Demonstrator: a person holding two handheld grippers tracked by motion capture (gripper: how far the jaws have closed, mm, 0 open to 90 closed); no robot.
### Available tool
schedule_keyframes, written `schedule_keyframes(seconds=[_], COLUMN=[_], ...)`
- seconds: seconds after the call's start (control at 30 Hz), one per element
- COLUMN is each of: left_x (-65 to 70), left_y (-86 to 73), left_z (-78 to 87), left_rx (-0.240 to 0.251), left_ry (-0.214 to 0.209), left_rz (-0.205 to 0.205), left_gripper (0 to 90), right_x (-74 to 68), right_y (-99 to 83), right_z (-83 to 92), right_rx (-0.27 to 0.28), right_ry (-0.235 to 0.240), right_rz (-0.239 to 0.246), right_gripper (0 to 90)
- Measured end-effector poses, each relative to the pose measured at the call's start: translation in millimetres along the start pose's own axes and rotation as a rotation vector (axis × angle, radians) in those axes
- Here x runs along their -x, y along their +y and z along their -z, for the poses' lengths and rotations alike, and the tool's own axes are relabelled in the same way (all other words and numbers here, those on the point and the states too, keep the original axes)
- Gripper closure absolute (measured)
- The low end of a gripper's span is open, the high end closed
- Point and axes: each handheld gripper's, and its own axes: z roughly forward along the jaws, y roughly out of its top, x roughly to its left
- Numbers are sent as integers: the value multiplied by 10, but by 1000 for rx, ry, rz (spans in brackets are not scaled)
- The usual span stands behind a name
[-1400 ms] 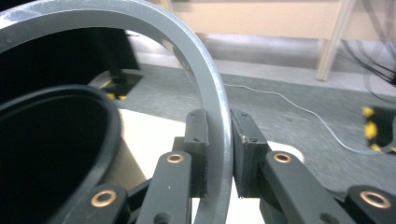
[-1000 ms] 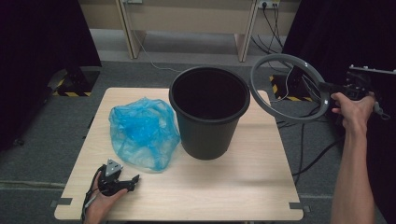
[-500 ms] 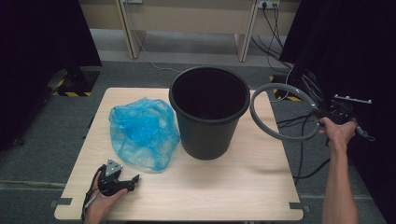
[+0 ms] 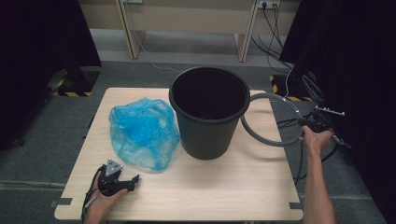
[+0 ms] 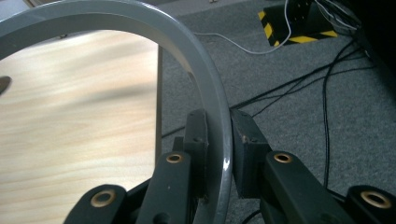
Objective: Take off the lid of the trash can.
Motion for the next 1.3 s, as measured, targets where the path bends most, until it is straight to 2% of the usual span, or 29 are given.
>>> schedule_keyframes(seconds=[0.23,0.57,0.73,0.83,0.93,1.07,1.17,1.3], left_x=[0,1,1,1,1,1,2,2], left_y=[0,0,-1,-1,-1,-1,-2,-2], left_z=[0,0,1,1,2,2,2,2], left_rx=[0,0,0,0,0,0,0,0], left_ry=[0,0,1,1,1,1,1,1], left_rz=[0,1,1,1,0,0,1,1], left_gripper=[144,144,144,144,144,144,145,144], right_x=[-53,-192,-201,-208,-214,-264,-328,-425], right_y=[-169,-302,-324,-306,-265,-216,-221,-284], right_z=[-185,-381,-423,-389,-300,-140,-35,103], right_rx=[-18,-36,-43,-33,8,63,58,66], right_ry=[-42,-42,-32,-42,-25,15,71,119], right_rz=[4,9,6,17,6,25,41,69], right_gripper=[781,761,726,652,602,507,416,327])
